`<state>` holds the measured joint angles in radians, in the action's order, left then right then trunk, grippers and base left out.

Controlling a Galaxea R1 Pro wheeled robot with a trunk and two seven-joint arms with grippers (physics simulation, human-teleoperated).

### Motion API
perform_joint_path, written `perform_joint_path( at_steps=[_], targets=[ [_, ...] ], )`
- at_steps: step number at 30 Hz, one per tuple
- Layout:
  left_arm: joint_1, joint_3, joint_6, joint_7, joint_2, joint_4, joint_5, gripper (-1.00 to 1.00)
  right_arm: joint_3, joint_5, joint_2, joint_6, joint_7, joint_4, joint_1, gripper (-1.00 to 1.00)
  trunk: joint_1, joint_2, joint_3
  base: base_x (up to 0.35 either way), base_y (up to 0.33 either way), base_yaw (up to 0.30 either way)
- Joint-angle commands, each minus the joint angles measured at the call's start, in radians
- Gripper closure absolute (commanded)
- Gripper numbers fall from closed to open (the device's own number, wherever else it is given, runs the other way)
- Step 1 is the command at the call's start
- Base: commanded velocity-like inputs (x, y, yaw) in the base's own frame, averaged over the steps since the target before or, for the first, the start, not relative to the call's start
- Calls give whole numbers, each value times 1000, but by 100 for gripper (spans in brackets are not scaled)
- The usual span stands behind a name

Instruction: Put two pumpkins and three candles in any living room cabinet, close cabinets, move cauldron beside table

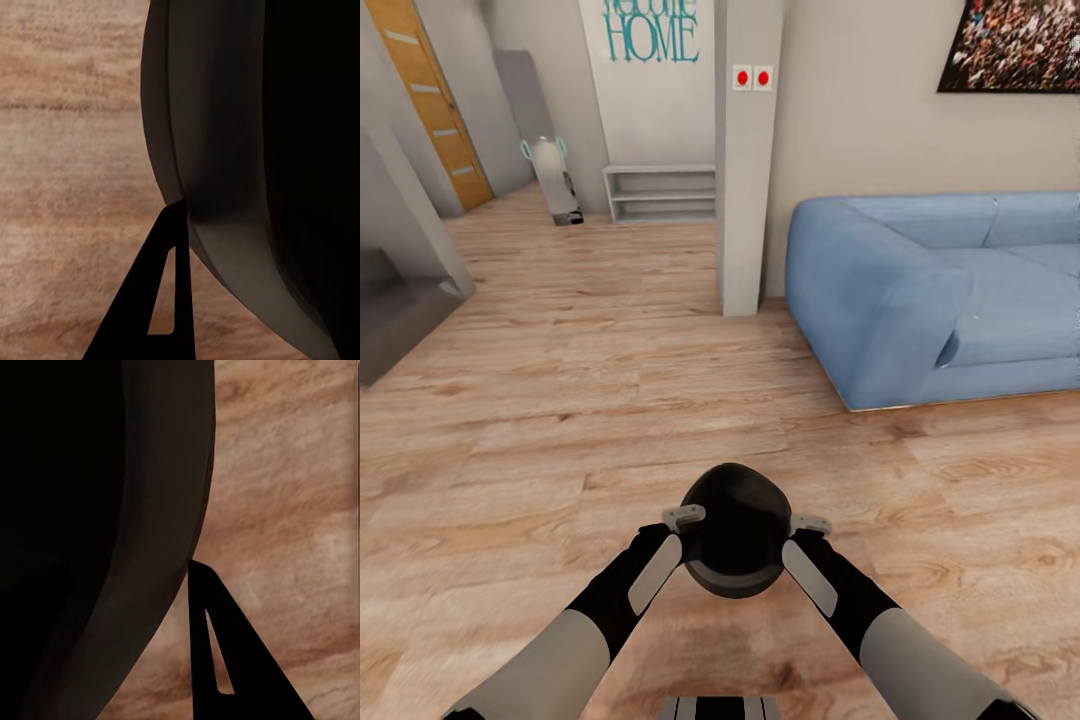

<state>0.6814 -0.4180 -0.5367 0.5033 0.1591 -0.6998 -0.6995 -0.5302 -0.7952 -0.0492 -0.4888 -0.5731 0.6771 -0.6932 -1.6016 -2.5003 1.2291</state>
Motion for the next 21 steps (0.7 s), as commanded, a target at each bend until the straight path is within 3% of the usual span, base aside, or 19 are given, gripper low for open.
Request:
perform_joint_path(
  at_steps=[1, 21],
  targets=[
    [0, -4, -5, 11, -1, -1, 2, 100, -4, -15, 0, 4, -7, 2, -1, 100, 1, 0, -3, 0, 0, 0],
    [1, -4, -5, 11, -1, -1, 2, 100, -4, -16, 0, 4, -4, 2, -2, 100, 71, 126, -67, 0, 0, 0]
  ],
)
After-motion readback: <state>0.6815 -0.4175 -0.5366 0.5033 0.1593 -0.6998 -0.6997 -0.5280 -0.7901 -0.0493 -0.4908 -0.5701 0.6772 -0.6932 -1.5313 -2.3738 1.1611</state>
